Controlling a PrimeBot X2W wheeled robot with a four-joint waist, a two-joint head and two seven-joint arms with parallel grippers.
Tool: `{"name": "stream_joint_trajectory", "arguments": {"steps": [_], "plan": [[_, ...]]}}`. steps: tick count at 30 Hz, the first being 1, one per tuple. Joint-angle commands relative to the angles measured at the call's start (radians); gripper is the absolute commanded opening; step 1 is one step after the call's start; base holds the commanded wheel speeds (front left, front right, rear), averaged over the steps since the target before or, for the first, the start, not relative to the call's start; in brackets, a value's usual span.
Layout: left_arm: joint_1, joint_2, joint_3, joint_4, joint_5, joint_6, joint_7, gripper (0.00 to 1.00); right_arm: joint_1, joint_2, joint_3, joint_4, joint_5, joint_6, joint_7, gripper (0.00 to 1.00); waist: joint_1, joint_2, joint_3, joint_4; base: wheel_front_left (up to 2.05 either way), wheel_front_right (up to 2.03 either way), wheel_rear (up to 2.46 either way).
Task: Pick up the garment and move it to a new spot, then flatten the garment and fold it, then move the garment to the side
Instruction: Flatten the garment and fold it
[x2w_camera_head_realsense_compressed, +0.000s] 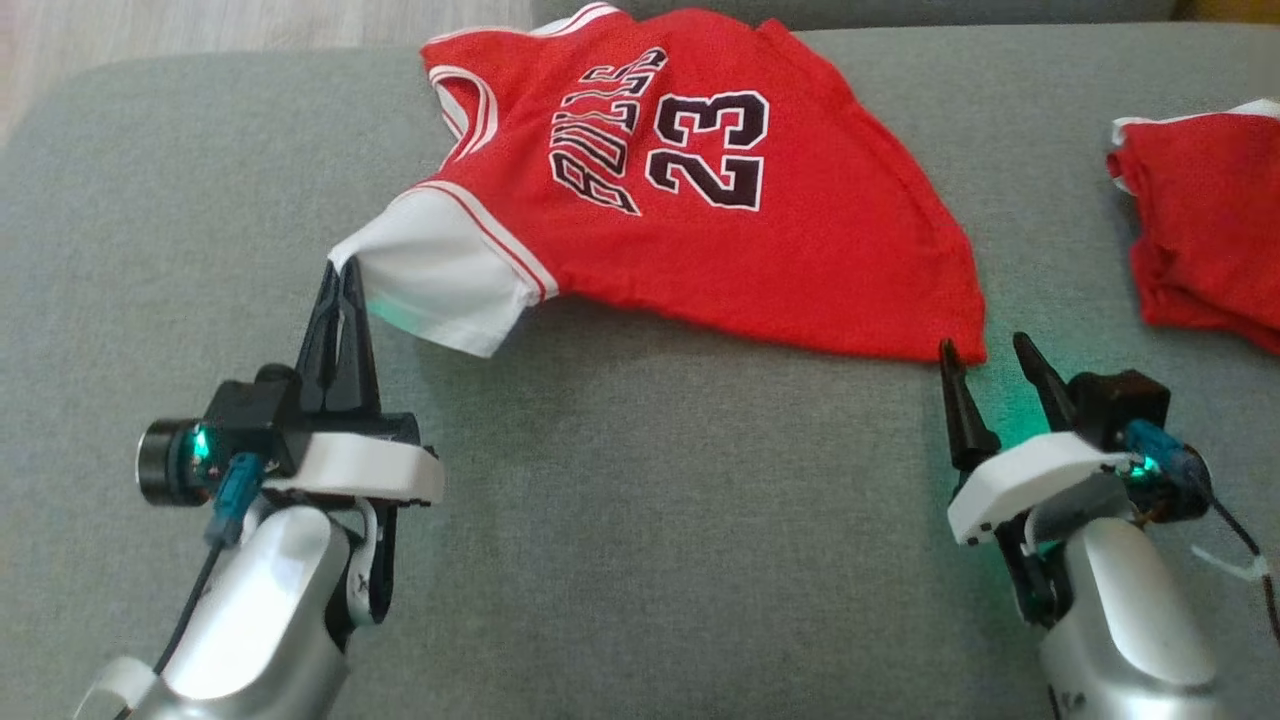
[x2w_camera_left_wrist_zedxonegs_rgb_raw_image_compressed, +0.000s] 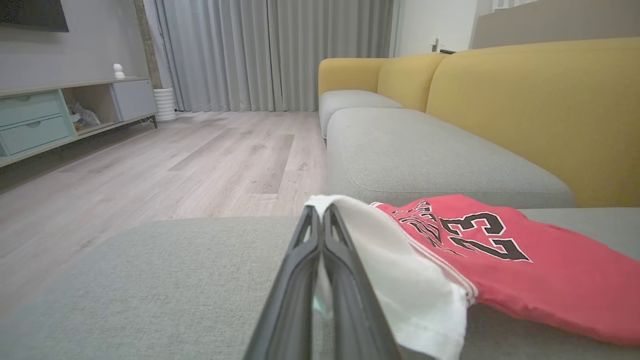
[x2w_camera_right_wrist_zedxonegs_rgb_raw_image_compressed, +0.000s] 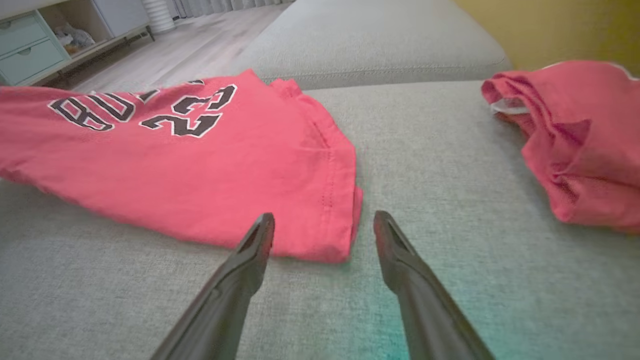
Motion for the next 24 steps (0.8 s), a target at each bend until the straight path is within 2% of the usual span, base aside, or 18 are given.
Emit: {"name": "stream_joint_trajectory", "arguments": {"steps": [1, 18, 19, 20, 21, 24], "plan": [[-0.019, 0.028, 0.053, -0.040, 0.017, 0.001, -0.012, 0.00, -0.047, -0.002, 0.015, -0.001, 0.008, -0.001, 0.000, 1.00, -0.0001, -0.0001, 0.008, 0.007, 0.00, 0.00, 0.00], [-0.008, -0.004, 0.078, -0.030, 0.068, -0.043, -0.012, 0.00, -0.130, -0.002, 0.064, 0.169, 0.027, -0.001, -0.027, 1.00, -0.0001, -0.0001, 0.022, 0.013, 0.00, 0.00, 0.00], [-0.009, -0.004, 0.078, -0.026, 0.069, -0.045, -0.012, 0.00, -0.134, -0.002, 0.069, 0.174, 0.029, -0.001, -0.028, 0.71, -0.0001, -0.0001, 0.022, 0.012, 0.00, 0.00, 0.00], [-0.009, -0.006, 0.078, -0.023, 0.070, -0.047, -0.012, 0.00, -0.136, -0.002, 0.072, 0.180, 0.031, -0.001, -0.029, 0.11, -0.0001, -0.0001, 0.021, 0.012, 0.00, 0.00, 0.00], [-0.009, -0.007, 0.079, -0.019, 0.071, -0.049, -0.012, 0.00, -0.139, -0.002, 0.075, 0.185, 0.033, -0.001, -0.031, 0.00, -0.0001, -0.0001, 0.020, 0.012, 0.00, 0.00, 0.00], [-0.004, -0.009, 0.082, -0.007, 0.072, -0.052, -0.012, 0.00, -0.143, -0.002, 0.084, 0.192, 0.037, -0.001, -0.048, 0.00, -0.0001, -0.0001, 0.008, 0.006, 0.00, 0.00, 0.00]]}}
